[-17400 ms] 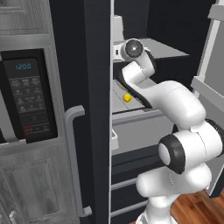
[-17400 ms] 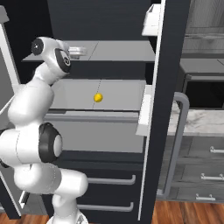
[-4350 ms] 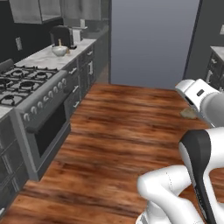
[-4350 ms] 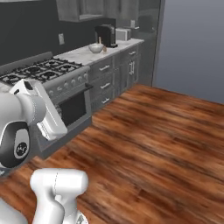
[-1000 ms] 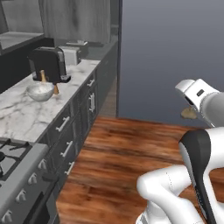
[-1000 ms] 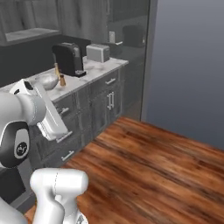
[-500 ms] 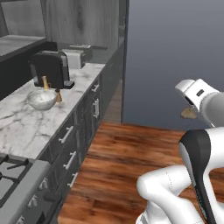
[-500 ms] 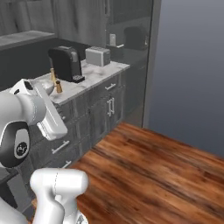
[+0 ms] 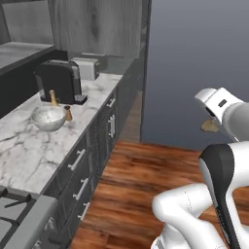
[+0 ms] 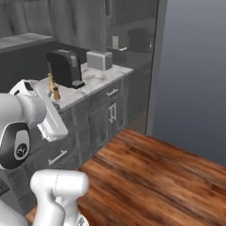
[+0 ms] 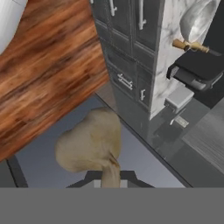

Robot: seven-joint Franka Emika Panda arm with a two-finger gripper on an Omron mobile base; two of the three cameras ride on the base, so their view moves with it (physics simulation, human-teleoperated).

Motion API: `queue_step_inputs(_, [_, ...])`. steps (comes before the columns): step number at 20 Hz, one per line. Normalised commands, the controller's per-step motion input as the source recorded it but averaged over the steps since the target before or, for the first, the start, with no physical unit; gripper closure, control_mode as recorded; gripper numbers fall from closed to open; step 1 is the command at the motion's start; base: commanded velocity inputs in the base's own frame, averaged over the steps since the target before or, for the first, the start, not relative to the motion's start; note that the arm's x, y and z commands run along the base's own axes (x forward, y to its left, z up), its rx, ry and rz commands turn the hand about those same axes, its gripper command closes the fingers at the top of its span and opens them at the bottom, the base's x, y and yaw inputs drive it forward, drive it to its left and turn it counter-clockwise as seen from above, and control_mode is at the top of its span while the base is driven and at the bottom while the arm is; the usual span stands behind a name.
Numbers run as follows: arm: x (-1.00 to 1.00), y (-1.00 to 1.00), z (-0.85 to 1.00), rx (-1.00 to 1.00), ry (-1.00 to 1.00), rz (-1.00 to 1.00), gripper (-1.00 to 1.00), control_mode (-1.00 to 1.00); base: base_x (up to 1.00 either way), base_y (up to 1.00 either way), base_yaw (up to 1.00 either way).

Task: Retrieve the bottle and the shaker from the cabinet and place them next to the mixing bowl on the counter. Then add garlic from the fridge to the mixing bowl.

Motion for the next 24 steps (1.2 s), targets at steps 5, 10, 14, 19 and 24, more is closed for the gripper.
queue_step_inputs(5, [0.0,0.0,0.0,0.0,0.0,0.0,1.0,1.0,0.61,0.1,0.09])
queue_step_inputs(10, [0.0,0.0,0.0,0.0,0.0,0.0,1.0,1.0,0.61,0.07,0.11])
queue_step_inputs(14, [0.0,0.0,0.0,0.0,0.0,0.0,1.0,1.0,0.61,0.07,0.12])
queue_step_inputs(19, [0.0,0.0,0.0,0.0,0.0,0.0,1.0,1.0,0.62,0.08,0.14])
queue_step_inputs(24, [0.0,0.0,0.0,0.0,0.0,0.0,1.0,1.0,0.53,0.13,0.16])
